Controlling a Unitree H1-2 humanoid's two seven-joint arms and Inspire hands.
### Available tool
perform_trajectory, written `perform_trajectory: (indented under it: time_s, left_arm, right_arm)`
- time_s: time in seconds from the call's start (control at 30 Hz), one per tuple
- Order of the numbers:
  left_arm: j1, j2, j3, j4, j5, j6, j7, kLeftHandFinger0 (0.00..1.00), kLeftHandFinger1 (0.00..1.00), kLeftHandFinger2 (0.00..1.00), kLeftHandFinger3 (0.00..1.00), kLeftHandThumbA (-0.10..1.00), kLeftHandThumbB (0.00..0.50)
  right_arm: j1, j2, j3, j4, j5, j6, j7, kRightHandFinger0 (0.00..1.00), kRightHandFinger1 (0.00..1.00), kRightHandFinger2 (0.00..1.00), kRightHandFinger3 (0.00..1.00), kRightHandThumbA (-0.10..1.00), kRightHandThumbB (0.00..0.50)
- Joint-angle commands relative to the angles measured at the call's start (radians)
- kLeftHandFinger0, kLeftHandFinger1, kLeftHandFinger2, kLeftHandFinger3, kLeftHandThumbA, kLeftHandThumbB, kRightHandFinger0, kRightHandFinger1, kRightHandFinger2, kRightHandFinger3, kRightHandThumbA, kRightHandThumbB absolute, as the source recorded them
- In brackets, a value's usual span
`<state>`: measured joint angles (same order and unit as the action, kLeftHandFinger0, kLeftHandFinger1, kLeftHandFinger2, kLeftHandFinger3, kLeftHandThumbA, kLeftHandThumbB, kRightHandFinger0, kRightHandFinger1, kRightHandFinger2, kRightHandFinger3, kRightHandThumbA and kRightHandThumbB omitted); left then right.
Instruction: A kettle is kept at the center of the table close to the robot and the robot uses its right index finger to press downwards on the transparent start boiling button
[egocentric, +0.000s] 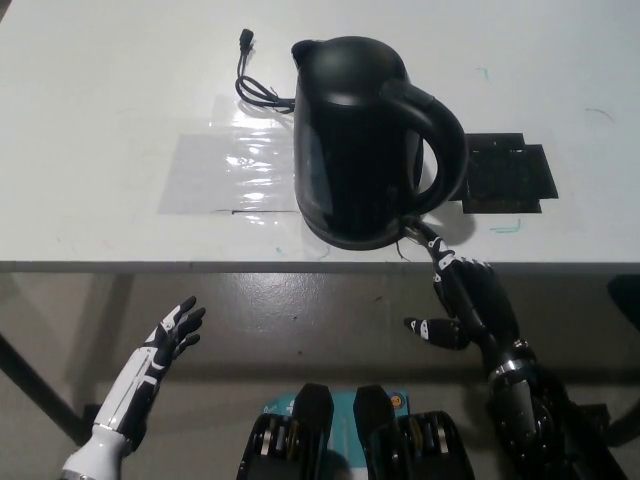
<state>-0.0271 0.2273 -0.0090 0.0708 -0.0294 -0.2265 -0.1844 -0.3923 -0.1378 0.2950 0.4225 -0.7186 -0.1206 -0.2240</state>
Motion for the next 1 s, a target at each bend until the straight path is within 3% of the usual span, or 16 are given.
perform_trajectory:
  time_s: [0.0, 0.1, 0.97]
  left_arm:
    - [-0.020, 0.020, 0.006, -0.030, -0.015, -0.018, -0.015, 1.00, 1.00, 1.00, 1.00, 1.00, 0.363]
    - [-0.022, 0.018, 0.008, -0.030, -0.011, -0.023, -0.013, 1.00, 1.00, 1.00, 1.00, 1.00, 0.361]
    - [-0.031, 0.022, 0.009, -0.033, -0.008, -0.014, -0.018, 1.00, 1.00, 1.00, 1.00, 1.00, 0.370]
  right_arm:
    - [-0.055, -0.001, 0.001, 0.005, 0.007, 0.014, 0.003, 0.04, 0.00, 0.00, 1.00, 1.00, 0.298]
    - [-0.058, -0.001, 0.003, 0.010, 0.008, 0.012, 0.003, 0.00, 0.00, 0.00, 1.00, 1.00, 0.302]
    - [-0.093, -0.013, 0.064, 0.049, -0.034, 0.093, 0.033, 0.00, 0.00, 0.00, 1.00, 1.00, 0.328]
